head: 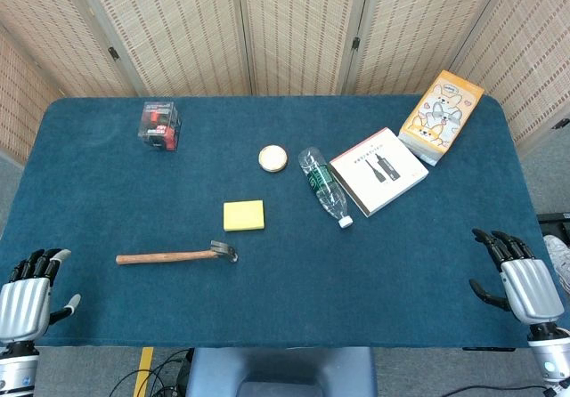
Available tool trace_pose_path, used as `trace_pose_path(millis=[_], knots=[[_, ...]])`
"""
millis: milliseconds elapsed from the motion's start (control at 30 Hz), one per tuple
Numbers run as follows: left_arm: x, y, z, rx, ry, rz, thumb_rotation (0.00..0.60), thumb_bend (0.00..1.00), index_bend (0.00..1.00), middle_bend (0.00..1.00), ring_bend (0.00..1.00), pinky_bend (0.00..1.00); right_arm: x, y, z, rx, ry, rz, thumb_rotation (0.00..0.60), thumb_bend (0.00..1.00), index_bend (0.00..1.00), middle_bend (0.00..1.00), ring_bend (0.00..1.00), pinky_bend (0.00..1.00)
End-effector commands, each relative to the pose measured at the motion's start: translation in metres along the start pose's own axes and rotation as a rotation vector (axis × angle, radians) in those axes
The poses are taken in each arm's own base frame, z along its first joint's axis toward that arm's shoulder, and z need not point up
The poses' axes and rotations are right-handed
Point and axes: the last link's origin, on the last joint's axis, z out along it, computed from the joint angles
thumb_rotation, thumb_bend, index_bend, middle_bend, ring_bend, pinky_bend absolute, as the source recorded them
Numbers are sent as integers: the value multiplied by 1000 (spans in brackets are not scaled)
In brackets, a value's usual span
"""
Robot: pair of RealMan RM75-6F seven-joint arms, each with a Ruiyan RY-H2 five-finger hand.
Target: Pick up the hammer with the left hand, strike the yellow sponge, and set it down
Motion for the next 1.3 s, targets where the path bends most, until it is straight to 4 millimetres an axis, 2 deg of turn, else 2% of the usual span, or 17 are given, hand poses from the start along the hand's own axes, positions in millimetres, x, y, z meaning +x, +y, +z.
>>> trace_pose_path(millis=[33,200,400,567,733,1033,1300], knots=[[0,-1,0,3,-2,0,600,230,245,224,157,226,1,1,-1,1,5,-1,600,191,120,245,144,196],[2,1,2,-14,0,-12,600,230,245,224,157,226,6,1,-2,8,27,-1,600,192,120,245,144,196],[10,6,17,-64,32,-45,600,230,241,224,157,226,15,5,-1,-4,82,-3,600,191,120,230,144,196],[13,26,30,-151,-16,-93,600,230,216,224,158,226,19,4,0,6,93,-12,600,191,120,230,144,196],[13,49,47,-215,-64,-89,600,230,132,224,157,226,23,2,0,16,96,-20,600,192,120,229,143,196],[-9,92,71,-301,-178,-21,600,230,111,224,158,226,25,3,-5,5,97,-18,600,191,120,229,142,196],[-33,122,82,-342,-270,22,600,231,131,224,157,226,25,5,-6,-3,89,-20,600,195,120,229,141,196]])
